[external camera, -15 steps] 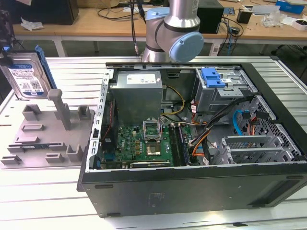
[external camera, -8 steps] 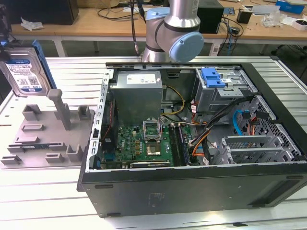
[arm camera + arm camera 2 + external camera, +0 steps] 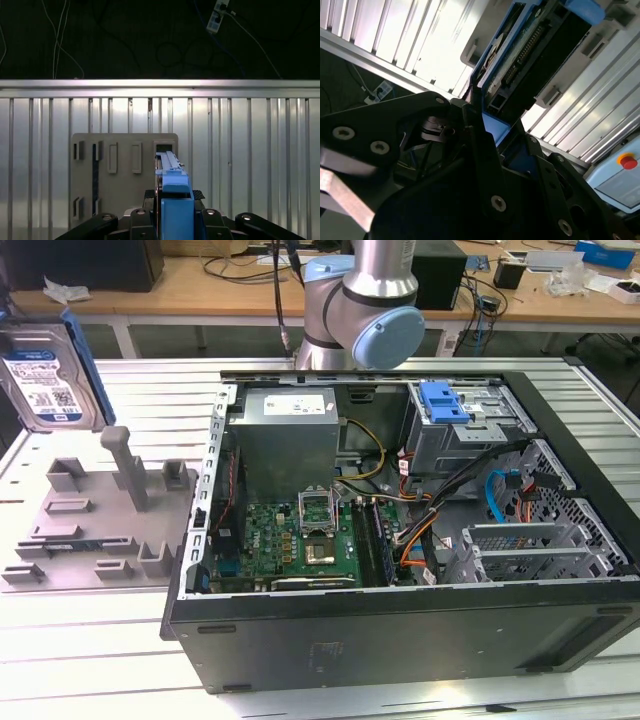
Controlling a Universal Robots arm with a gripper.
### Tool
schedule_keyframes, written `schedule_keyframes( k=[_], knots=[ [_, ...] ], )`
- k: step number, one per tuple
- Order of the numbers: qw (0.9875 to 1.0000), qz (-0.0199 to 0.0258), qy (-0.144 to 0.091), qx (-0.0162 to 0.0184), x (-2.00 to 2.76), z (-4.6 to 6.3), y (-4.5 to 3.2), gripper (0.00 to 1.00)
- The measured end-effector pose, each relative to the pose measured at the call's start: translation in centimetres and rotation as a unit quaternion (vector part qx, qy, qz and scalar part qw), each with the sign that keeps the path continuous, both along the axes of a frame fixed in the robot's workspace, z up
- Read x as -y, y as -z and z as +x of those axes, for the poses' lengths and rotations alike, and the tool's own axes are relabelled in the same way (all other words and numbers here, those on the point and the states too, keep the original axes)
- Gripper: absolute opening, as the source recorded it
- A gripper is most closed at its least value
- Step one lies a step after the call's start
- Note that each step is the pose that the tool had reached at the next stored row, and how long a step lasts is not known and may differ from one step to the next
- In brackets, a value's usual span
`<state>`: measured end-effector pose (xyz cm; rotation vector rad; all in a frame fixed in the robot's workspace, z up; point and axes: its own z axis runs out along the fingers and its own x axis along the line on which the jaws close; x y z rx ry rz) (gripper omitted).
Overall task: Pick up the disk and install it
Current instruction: 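Pick up the disk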
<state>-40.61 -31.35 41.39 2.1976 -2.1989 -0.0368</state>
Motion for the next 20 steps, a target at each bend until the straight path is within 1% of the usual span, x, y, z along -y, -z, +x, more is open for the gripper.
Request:
schedule_keyframes(
  k=[11, 13, 15, 20],
  knots=[
    [1.0000, 0.0000, 0.000, 0.0000, 0.06, 0.0, -2.08, 0.36],
    [1.0000, 0.0000, 0.000, 0.0000, 0.06, 0.0, -2.52, 0.36],
    [1.0000, 0.0000, 0.000, 0.0000, 0.08, 0.0, -3.17, 0.36],
    [1.0000, 0.0000, 0.000, 0.0001, 0.10, 0.0, -4.32, 0.36]
  ],
)
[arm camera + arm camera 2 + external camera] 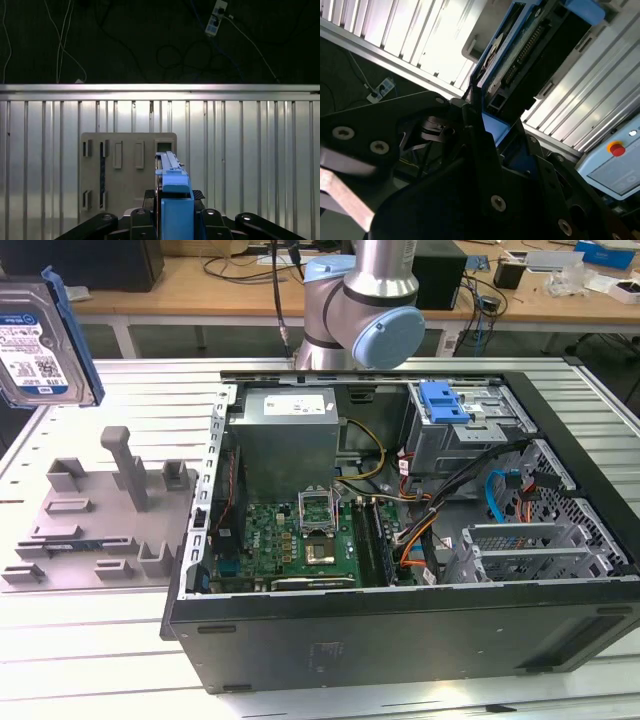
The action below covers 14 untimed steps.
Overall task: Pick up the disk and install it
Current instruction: 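Pick up the disk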
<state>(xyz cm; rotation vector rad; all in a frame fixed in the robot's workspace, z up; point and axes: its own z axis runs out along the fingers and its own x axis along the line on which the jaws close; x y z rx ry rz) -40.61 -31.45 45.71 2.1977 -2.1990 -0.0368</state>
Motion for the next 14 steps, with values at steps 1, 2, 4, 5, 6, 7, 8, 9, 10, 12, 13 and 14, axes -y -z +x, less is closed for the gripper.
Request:
schedule_keyframes(
  k=[1, 2, 4, 5, 6, 7, 8, 9, 10, 12, 13, 14],
  knots=[
    [1.0000, 0.0000, 0.000, 0.0000, 0.00, 0.0, -0.20, 0.36],
    [1.0000, 0.0000, 0.000, 0.0000, 0.01, 0.0, -0.63, 0.36],
    [1.0000, 0.0000, 0.000, 0.0000, 0.01, 0.0, -1.08, 0.36],
    [1.0000, 0.0000, 0.000, 0.0000, 0.01, 0.0, -1.33, 0.36],
    [1.0000, 0.0000, 0.000, 0.0000, 0.01, 0.0, -1.55, 0.36],
    [1.0000, 0.0000, 0.000, 0.0000, 0.02, 0.0, -1.89, 0.36],
    [1.0000, 0.0000, 0.000, 0.0000, 0.03, 0.0, -2.18, 0.36],
    [1.0000, 0.0000, 0.000, 0.0000, 0.03, 0.0, -2.44, 0.36],
    [1.0000, 0.0000, 0.000, -0.0001, 0.04, 0.0, -2.63, 0.36],
    [1.0000, 0.0000, 0.000, 0.0000, 0.05, 0.0, -2.88, 0.36],
    [1.0000, 0.0000, 0.000, -0.0001, 0.06, 0.0, -2.96, 0.36],
    [1.0000, -0.0001, 0.000, -0.0001, 0.07, 0.0, -3.02, 0.36]
  ],
)
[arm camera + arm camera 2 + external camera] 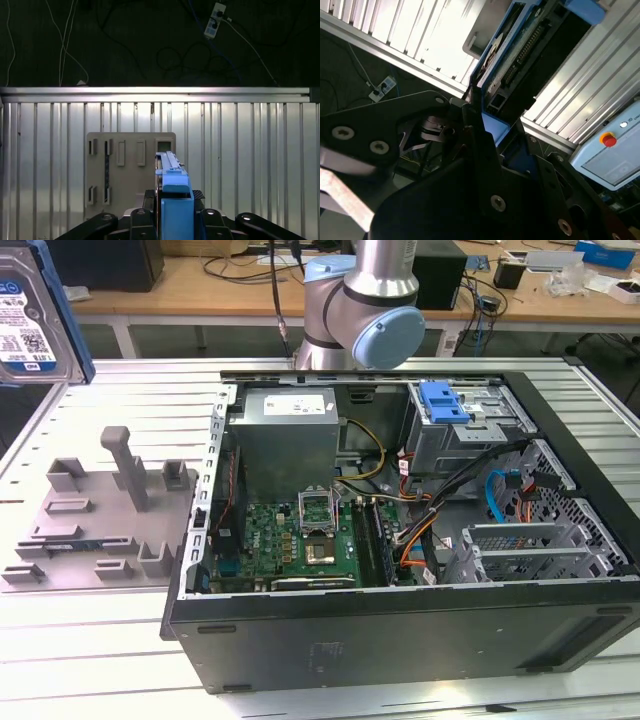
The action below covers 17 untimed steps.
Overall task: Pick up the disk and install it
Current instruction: 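Pick up the disk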
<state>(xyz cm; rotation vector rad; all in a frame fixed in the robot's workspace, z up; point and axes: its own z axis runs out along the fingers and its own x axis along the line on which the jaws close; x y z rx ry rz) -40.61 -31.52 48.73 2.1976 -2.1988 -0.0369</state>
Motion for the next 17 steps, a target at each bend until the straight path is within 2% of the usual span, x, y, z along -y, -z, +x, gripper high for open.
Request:
schedule_keyframes(
  k=[12, 17],
  knots=[
    [1.0000, 0.0000, 0.000, 0.0001, 0.02, 0.00, -0.08, 0.36],
    [1.0000, 0.0000, 0.000, 0.0001, 0.38, 0.14, -0.10, 0.36]
  ],
)
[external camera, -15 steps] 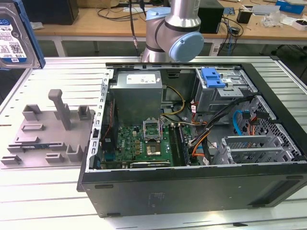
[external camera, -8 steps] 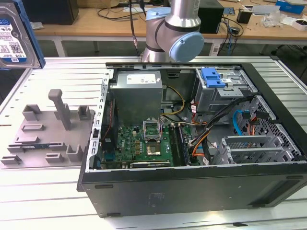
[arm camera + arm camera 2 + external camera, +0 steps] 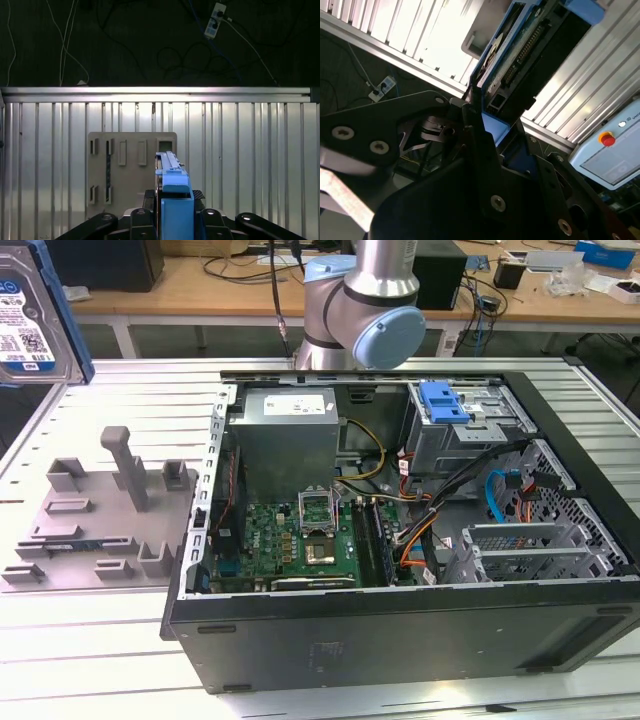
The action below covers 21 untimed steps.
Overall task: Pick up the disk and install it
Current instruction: 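Pick up the disk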
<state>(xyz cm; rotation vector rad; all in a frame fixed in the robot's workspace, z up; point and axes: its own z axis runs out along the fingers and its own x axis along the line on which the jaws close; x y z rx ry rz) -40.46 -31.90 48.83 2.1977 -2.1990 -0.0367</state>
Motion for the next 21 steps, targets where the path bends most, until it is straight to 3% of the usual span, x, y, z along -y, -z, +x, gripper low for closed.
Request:
schedule_keyframes(
  k=[8, 21],
  knots=[
    [1.0000, 0.0000, 0.000, -0.0004, 1.36, 1.4, -0.16, 0.36],
    [1.0000, 0.0000, 0.000, -0.0024, 4.36, 4.7, -0.48, 0.36]
  ],
)
